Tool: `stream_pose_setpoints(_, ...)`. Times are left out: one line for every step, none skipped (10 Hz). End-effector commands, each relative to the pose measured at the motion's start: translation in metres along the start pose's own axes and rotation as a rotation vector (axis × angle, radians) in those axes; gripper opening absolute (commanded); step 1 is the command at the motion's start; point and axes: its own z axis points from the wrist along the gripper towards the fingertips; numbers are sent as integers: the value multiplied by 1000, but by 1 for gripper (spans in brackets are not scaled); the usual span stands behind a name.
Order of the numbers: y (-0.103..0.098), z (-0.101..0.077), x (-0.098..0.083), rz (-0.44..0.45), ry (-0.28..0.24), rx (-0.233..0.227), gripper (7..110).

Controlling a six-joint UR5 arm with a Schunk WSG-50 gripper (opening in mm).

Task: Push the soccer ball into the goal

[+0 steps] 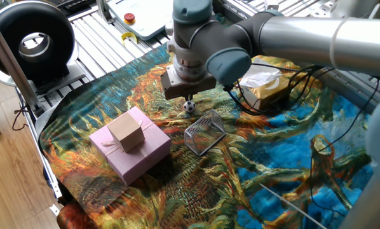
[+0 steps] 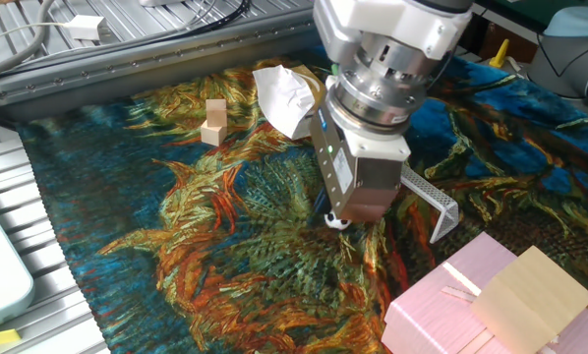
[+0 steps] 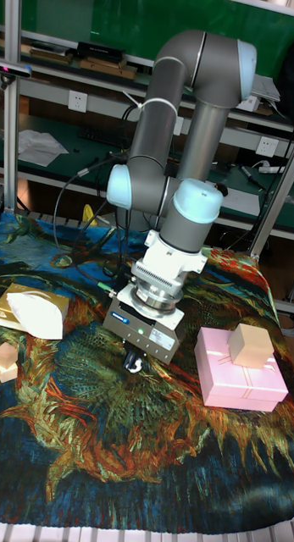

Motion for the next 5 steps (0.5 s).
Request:
stream_pose_setpoints(-6, -3, 8, 25, 0, 7, 7)
stream_pose_setpoints(-7, -3, 10, 27, -2, 13, 7)
stream_pose_setpoints(-8, -3, 12, 28, -2, 14, 7)
stream_pose_setpoints(-8, -4, 13, 28, -3, 16, 7)
stream_pose_setpoints(-9, -4, 16, 29, -5, 20, 7)
